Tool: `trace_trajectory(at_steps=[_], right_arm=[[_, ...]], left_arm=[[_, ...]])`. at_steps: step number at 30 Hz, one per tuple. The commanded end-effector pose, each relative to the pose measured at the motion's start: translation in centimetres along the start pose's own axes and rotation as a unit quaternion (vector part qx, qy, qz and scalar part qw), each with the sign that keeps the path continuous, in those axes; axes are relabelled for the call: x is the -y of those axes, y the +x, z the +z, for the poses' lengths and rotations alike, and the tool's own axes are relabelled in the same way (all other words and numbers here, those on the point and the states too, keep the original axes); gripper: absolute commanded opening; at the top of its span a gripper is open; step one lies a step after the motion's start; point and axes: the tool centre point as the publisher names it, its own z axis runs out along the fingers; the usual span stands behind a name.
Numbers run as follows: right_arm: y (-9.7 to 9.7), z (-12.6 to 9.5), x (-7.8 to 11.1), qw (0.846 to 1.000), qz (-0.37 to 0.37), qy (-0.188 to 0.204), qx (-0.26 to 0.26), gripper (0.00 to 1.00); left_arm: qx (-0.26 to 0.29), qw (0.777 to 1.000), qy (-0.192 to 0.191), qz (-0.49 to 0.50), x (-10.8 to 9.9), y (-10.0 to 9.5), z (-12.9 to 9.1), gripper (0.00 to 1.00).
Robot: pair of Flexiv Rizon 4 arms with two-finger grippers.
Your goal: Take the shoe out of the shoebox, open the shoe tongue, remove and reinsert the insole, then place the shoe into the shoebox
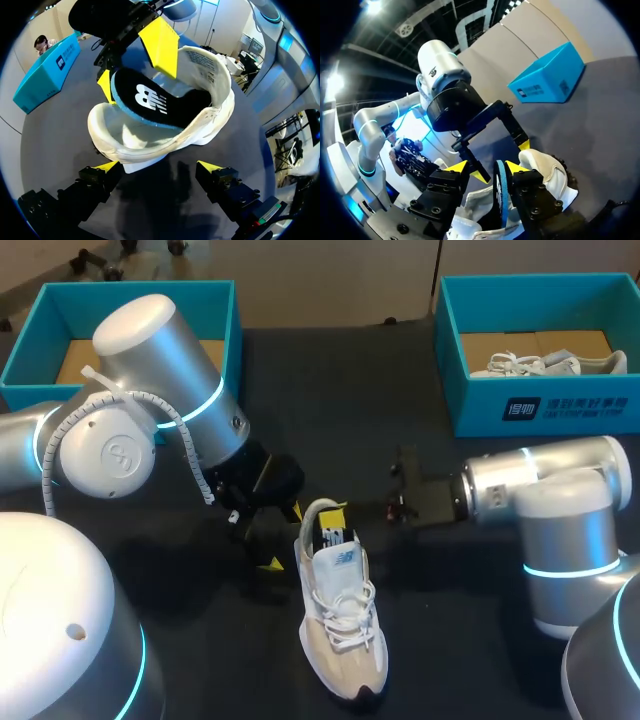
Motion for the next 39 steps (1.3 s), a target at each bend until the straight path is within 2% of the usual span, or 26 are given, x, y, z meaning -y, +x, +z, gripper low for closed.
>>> trace_trajectory(at_steps=[1, 26, 31, 33, 34, 39], right_arm=[[0.5, -0.6, -0.4, 1.0, -0.003, 0.004, 0.005, 0.46], [-0.3, -2.4, -1.8, 1.0, -0.01, 0.005, 0.026, 0.48], [-0.3, -3.9, -2.0, 0.999, -0.011, 0.005, 0.038, 0.5], [-0.3, -4.2, -2.0, 0.999, -0.009, 0.006, 0.043, 0.56], [-0.3, -4.5, -2.0, 0.999, -0.008, 0.006, 0.044, 0.65], [-0.4, -5.3, -2.0, 0.999, -0.007, 0.008, 0.049, 0.89]], left_arm=[[0.001, 1.0, -0.002, 0.0, 0.1, 0.0, 0.0, 1.0], [0.001, 1.0, -0.002, 0.0, 0.1, 0.0, 0.0, 1.0], [0.001, 1.0, -0.002, 0.0, 0.1, 0.0, 0.0, 1.0], [0.001, 1.0, -0.002, 0.0, 0.1, 0.0, 0.0, 1.0], [0.001, 1.0, -0.002, 0.0, 0.1, 0.0, 0.0, 1.0], [0.001, 1.0, -0.002, 0.0, 0.1, 0.0, 0.0, 1.0]])
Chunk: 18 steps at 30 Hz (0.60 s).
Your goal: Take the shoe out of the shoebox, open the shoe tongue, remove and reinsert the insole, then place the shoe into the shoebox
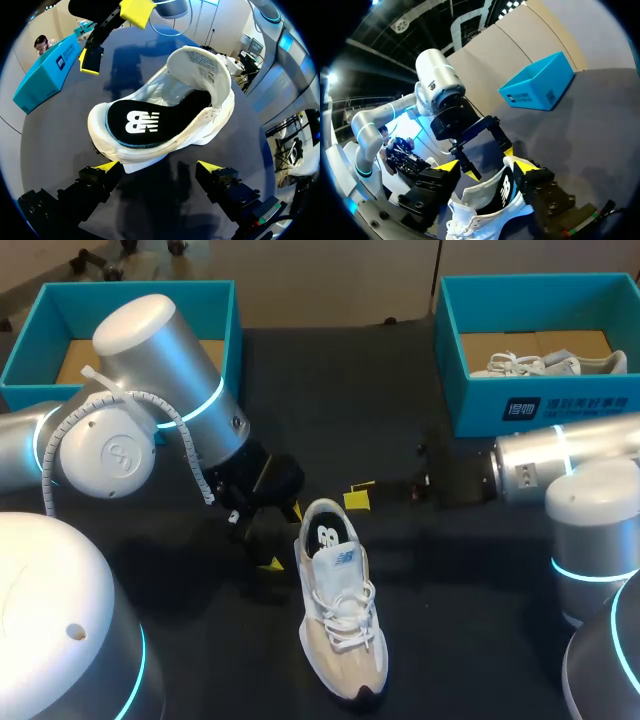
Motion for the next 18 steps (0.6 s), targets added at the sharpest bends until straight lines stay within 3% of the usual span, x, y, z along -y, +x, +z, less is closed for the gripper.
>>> trace_trajectory(at_steps=[1, 6, 9, 18], right_arm=[[0.3, -1.2, 0.1, 1.0, 0.001, 0.003, 0.004, 0.9], [0.0, -2.3, 0.1, 1.0, 0.006, 0.006, 0.02, 1.0], [0.0, -3.1, 0.0, 0.999, 0.009, 0.006, 0.033, 1.0], [-0.2, -4.7, 0.0, 0.998, 0.015, 0.01, 0.053, 1.0]], left_arm=[[0.001, 1.0, -0.002, 0.0, 0.1, 0.0, 0.0, 1.0], [0.001, 1.0, -0.002, 0.0, 0.1, 0.0, 0.0, 1.0], [0.001, 1.0, -0.002, 0.0, 0.1, 0.0, 0.0, 1.0], [-0.025, 0.999, 0.001, 0.047, -0.9, 0.2, -4.1, 1.0]])
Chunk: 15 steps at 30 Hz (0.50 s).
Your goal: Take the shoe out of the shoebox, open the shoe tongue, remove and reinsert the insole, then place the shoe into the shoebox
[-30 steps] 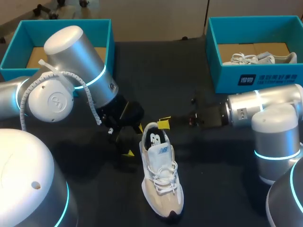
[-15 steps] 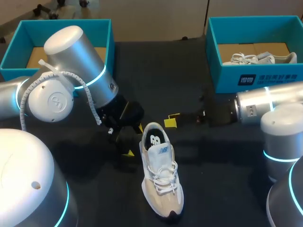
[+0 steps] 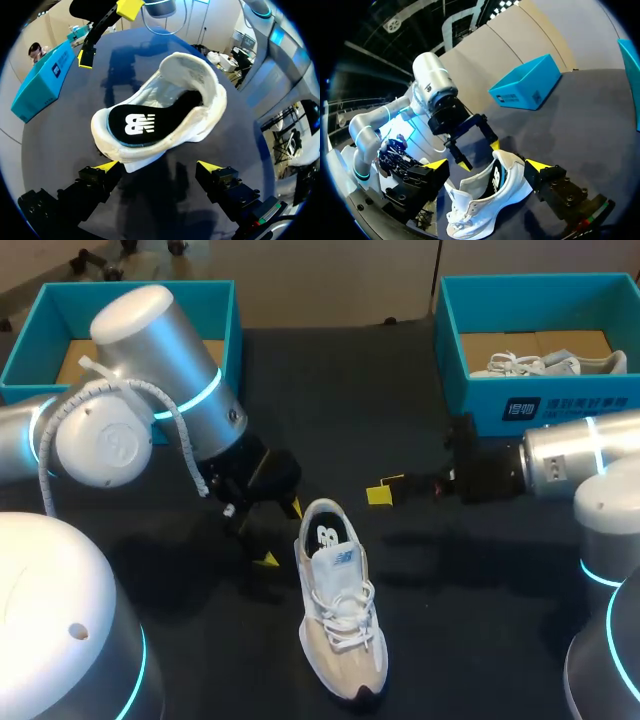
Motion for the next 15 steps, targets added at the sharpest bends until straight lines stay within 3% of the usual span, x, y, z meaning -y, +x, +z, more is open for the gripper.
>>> trace_trajectory(at_steps=[1, 8, 15], right_arm=[[0.4, -1.2, 0.1, 1.0, 0.003, 0.005, 0.01, 1.0], [0.1, -2.3, 0.3, 0.999, 0.006, 0.017, 0.034, 1.0], [0.5, -3.6, 0.7, 0.996, 0.007, 0.044, 0.071, 1.0]], left_arm=[[-0.012, 1.0, 0.0, 0.015, -0.9, 0.3, -2.9, 1.0], [-0.031, 0.997, -0.014, 0.068, -3.1, 0.2, -5.7, 1.0], [-0.043, 0.991, -0.059, 0.116, -4.3, 0.4, -7.8, 1.0]])
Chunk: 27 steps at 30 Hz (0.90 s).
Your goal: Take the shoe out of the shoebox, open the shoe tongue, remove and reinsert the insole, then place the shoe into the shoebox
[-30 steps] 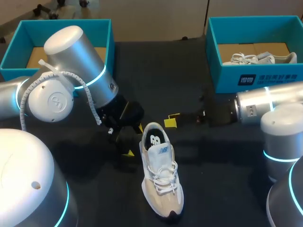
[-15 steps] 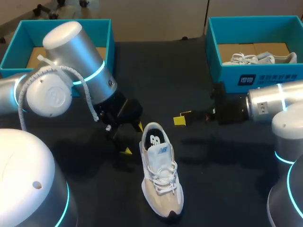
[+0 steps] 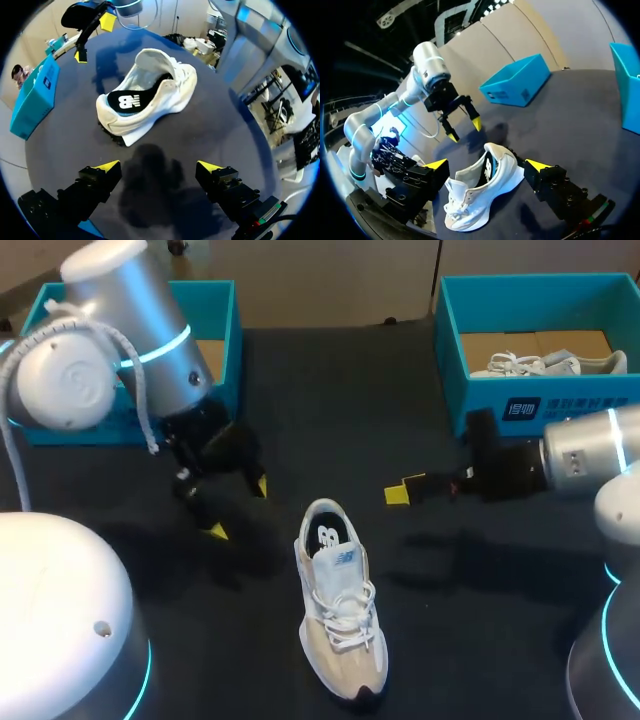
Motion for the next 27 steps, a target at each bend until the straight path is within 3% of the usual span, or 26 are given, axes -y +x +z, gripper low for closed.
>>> trace_trajectory(at_steps=[1, 6, 15, 16, 27], right_arm=[[1.0, -1.1, 0.2, 0.999, 0.005, 0.023, 0.03, 1.0], [1.2, -1.5, 0.2, 0.998, 0.015, 0.035, 0.054, 1.0], [0.8, -1.8, -0.1, 0.995, 0.046, 0.053, 0.074, 1.0], [0.1, -2.0, -0.8, 0.99, 0.079, 0.081, 0.08, 1.0], [-1.0, -2.7, -1.9, 0.974, 0.136, 0.146, 0.107, 1.0]], left_arm=[[-0.007, 1.0, -0.024, 0.017, -0.4, 0.6, -2.3, 1.0], [-0.014, 0.998, -0.052, 0.038, -1.3, 1.3, -3.6, 1.0], [-0.014, 0.997, -0.057, 0.045, -2.4, 1.8, -5.1, 1.0], [-0.018, 0.997, -0.064, 0.048, -3.6, 2.5, -6.1, 1.0], [-0.05, 0.993, -0.078, 0.066, -5.6, 4.0, -8.4, 1.0]])
